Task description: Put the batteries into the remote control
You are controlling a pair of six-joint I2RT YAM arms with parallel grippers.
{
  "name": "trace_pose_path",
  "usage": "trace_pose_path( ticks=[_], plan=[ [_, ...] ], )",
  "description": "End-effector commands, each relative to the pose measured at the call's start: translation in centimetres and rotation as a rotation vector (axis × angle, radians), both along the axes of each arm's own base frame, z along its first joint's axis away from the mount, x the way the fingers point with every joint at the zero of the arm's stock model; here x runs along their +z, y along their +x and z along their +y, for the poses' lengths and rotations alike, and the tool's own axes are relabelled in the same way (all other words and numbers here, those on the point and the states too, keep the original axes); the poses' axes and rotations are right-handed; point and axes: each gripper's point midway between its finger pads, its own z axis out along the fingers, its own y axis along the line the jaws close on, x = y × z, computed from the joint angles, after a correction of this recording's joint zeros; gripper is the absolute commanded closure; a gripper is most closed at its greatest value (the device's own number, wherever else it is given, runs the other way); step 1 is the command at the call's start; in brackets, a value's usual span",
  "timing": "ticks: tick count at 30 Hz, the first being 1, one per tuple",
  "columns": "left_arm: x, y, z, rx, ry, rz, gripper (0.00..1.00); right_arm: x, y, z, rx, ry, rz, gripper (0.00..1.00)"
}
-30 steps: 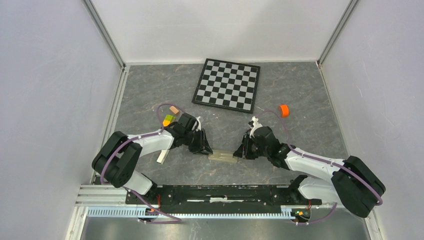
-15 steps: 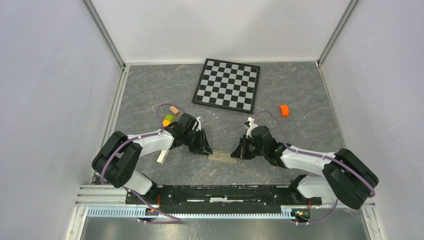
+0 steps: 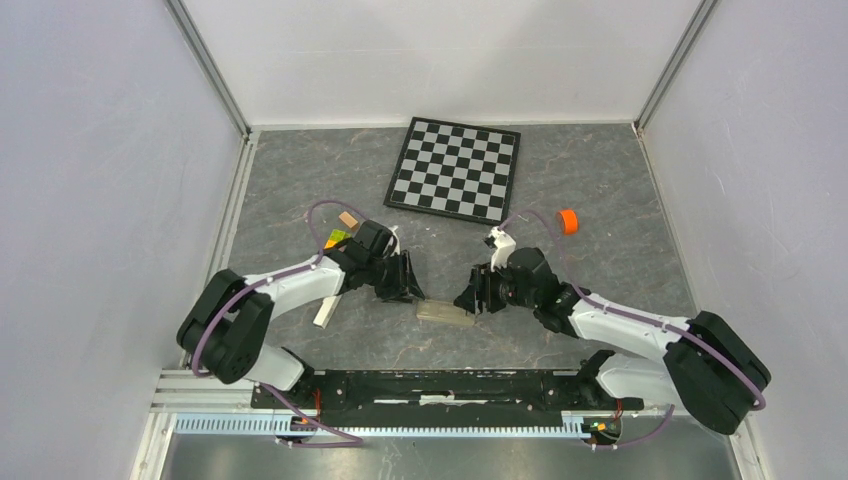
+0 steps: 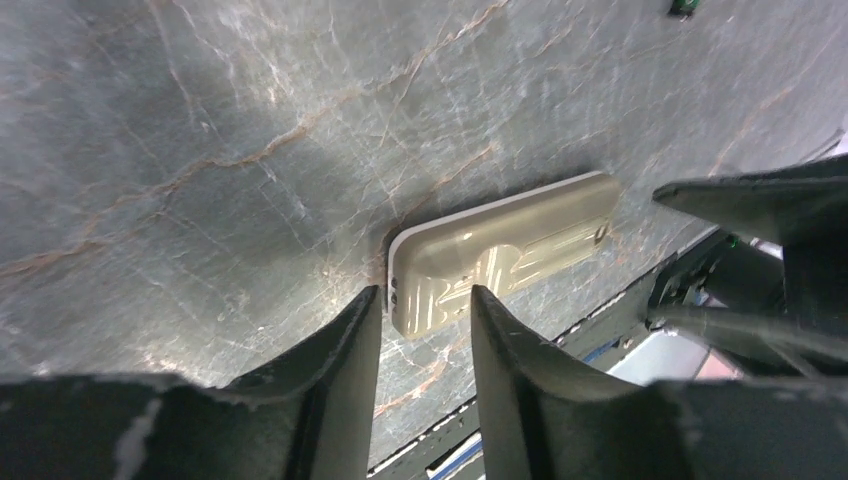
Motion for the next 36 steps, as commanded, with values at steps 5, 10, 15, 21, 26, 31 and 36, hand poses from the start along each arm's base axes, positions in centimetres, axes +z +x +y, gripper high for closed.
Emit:
trace_pose_path(
  ticks=[5,10,15,21,26,31,36],
  plan=[
    [6.5,5.9,4.0,0.14,0.11,-0.277,0.37,6.1,2.3,3.7,0.428,-0.17,-0.529,0.03],
    [9.4,7.7,8.7,0.304,0.137,-0.325,0.17,3.3,1.7,4.2,0.578,-0.354,-0.567,0.02],
    [11.4,8.0,10.5,0.407,0.093,-0.35,0.04,0.7,1.0,4.7,0.665,-0.497,-0.565,0.02],
    [12.1,7.9,12.7,0.468,0.115,-0.361,0.0,-1.6,0.8,5.1,0.694,-0.597,-0.539,0.1],
    [12.3,7.8,13.6,0.484,0.122,-0.37,0.0,-2.5,1.7,4.5,0.625,-0.65,-0.506,0.35],
    [12.8,7.5,12.8,0.446,0.07,-0.354,0.0,-1.9,3.0,4.2,0.509,-0.671,-0.511,0.64],
    [12.6,7.3,12.7,0.432,0.067,-0.344,0.0,0.9,4.6,3.8,0.341,-0.623,-0.557,0.68]
  ],
)
